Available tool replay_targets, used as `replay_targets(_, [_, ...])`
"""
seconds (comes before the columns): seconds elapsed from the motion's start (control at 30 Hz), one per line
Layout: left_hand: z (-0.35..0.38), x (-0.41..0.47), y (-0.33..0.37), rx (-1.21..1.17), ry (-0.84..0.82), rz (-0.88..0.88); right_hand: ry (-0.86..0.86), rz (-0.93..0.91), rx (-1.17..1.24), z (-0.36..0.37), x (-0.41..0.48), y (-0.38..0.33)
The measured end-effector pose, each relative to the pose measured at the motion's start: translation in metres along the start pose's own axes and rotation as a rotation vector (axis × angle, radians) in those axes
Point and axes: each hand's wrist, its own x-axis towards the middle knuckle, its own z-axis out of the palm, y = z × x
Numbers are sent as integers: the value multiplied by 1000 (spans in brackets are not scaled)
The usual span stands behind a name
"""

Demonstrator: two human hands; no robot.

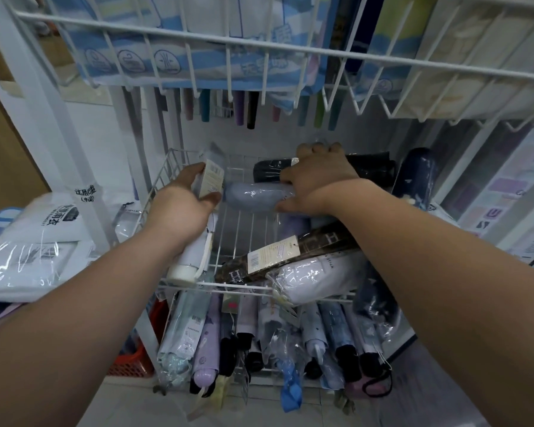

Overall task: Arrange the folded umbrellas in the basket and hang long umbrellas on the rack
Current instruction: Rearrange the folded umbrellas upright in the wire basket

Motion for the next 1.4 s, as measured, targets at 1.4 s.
replay_targets(1.4, [44,-26,18,-150,-930,228,115,118,41,20,-1,9])
